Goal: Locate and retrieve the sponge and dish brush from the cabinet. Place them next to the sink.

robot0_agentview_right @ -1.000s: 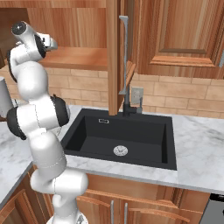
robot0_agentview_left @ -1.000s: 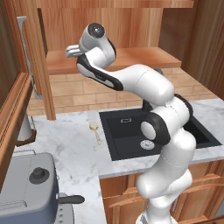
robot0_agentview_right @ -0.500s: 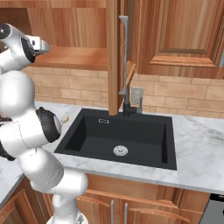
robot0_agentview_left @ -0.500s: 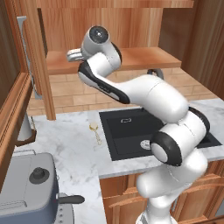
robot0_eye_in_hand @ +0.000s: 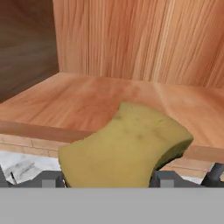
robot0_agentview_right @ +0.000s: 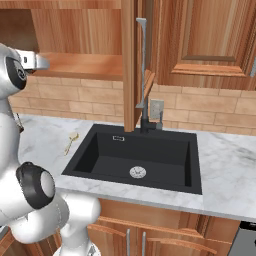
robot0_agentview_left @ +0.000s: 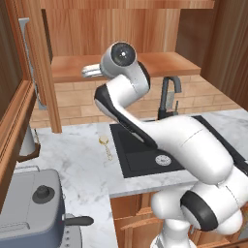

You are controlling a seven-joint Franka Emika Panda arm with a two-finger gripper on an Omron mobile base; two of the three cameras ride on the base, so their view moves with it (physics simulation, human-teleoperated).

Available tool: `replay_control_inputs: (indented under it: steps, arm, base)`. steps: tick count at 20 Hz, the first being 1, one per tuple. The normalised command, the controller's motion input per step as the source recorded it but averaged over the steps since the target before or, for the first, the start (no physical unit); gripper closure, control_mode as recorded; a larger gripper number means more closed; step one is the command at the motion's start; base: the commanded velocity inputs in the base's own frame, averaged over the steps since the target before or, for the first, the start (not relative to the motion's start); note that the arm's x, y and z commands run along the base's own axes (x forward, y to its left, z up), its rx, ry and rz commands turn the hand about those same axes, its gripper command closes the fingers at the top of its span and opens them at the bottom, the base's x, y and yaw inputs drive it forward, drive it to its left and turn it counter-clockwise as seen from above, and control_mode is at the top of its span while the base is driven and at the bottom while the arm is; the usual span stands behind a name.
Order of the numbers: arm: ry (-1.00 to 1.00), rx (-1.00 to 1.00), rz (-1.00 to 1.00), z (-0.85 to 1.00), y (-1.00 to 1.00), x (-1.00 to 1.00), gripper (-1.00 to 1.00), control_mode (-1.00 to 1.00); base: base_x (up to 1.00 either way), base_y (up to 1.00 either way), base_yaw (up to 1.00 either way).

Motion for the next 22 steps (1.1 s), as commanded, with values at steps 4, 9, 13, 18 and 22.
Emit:
replay_control_inputs:
  steps: [4, 9, 13, 18, 22]
  arm:
    - [0.00, 0.00, -0.04, 0.25, -0.28, -0.88, 1.00, -1.00]
    - [0.03, 0.00, -0.04, 0.29, -0.19, -0.84, 1.00, -1.00]
    - [0.01, 0.02, -0.06, 0.08, -0.22, -0.95, 1.00, -1.00]
    - [-0.02, 0.03, -0.04, -0.06, -0.30, -1.00, 1.00, -1.00]
    - [0.02, 0.02, 0.00, -0.24, -0.33, -0.75, 1.00, -1.00]
  base:
    - [0.00, 0.00, 0.00]
    - [0.00, 0.00, 0.00]
    - [0.00, 0.00, 0.00]
    - [0.00, 0.00, 0.00]
    - [0.00, 0.00, 0.00]
